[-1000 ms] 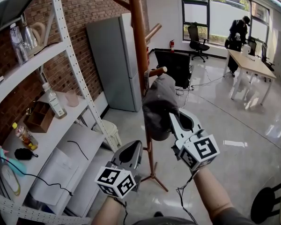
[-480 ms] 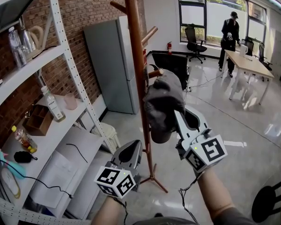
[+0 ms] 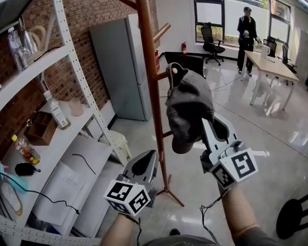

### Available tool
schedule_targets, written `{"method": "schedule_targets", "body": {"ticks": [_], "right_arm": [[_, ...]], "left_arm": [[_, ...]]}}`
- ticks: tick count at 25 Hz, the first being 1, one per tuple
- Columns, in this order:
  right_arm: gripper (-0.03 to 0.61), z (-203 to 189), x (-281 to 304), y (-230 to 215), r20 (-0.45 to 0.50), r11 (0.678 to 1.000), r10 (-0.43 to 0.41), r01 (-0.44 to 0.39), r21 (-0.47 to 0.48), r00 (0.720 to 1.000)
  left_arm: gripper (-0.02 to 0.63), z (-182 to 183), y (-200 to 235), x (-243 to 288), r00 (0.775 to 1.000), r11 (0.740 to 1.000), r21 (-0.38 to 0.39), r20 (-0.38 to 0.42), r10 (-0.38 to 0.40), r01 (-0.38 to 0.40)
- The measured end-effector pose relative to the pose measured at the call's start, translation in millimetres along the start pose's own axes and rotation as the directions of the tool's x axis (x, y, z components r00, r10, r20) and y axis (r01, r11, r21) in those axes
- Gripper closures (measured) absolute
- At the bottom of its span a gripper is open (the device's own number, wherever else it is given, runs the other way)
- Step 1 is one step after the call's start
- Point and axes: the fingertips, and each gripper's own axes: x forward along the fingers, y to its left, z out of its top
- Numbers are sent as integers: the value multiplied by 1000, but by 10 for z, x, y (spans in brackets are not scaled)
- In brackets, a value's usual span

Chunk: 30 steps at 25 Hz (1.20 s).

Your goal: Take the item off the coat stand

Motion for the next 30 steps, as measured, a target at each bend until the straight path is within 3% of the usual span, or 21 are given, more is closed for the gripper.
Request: {"method": "schedule_targets", "body": {"ticks": [6,13,30], "right_arm": [[549,-25,-235,162,16,1000,-14,15,-11,1000],[549,63,-417,291,7,996,-93,93,-4,996],[549,-90,-1327,864,-52,986,-127,132,99,991]], "left_arm": [[606,-96,-58,-207,1000,1000,-19,-21,-21,21],[606,-115,-106,-495,998,998,-45,-48,-42,40],[606,-168,-398,-1277,995,996,-70,-73,-67,62]]}}
